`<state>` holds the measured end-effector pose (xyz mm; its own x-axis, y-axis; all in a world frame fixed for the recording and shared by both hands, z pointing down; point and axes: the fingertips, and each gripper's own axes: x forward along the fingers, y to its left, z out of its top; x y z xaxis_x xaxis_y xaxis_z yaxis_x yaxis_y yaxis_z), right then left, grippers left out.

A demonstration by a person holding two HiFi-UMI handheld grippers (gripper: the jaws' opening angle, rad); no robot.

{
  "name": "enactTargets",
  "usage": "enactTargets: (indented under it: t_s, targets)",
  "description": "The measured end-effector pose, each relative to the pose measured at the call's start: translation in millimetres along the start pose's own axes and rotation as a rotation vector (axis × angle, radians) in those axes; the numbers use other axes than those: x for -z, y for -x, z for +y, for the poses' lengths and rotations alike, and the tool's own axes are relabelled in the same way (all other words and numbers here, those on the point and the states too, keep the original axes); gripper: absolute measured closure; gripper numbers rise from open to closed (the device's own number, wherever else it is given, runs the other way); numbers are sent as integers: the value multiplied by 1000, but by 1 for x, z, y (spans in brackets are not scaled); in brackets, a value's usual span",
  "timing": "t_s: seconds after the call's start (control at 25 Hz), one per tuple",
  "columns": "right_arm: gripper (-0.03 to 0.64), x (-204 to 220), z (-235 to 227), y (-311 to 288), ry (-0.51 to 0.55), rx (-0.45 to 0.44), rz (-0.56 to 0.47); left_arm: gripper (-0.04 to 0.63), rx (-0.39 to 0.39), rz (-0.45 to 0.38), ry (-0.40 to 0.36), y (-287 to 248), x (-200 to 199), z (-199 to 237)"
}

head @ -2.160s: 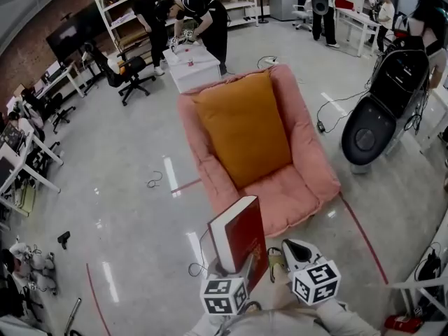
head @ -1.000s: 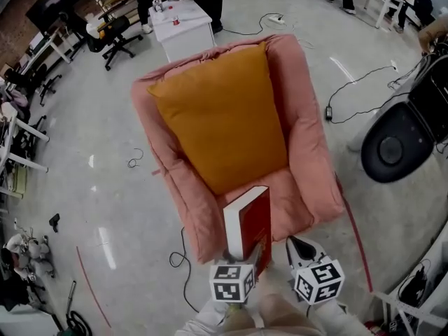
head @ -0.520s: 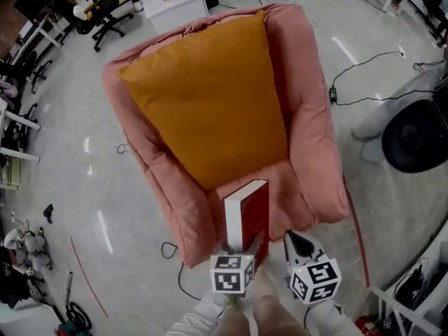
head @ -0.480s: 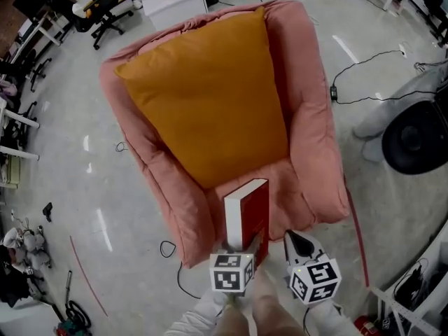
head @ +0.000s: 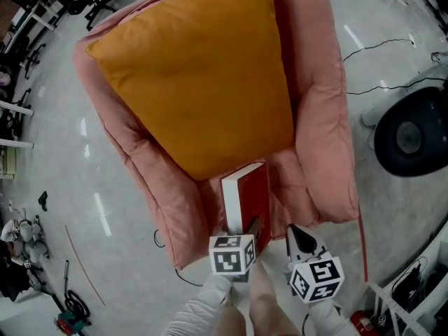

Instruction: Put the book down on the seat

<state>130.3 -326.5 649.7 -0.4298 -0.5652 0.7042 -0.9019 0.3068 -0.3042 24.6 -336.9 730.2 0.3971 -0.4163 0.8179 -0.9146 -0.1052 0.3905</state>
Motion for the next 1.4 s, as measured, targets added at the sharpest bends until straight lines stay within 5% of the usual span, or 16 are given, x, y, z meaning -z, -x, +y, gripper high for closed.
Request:
enactTargets:
  t_s: [0.44, 0.68, 1.12, 1.4]
  targets:
    - [612, 32, 7, -15, -37, -14, 58, 330, -20, 74, 86, -46, 7, 22]
    - [612, 32, 19, -20, -36, -33, 58, 263, -84, 90, 14, -52, 0, 41]
    - [612, 10, 37, -11, -10, -55, 26, 235, -95, 85, 51, -8, 13, 50]
    - [612, -3, 53, 7, 30, -76, 12, 256, -80, 8, 64, 39, 4, 29]
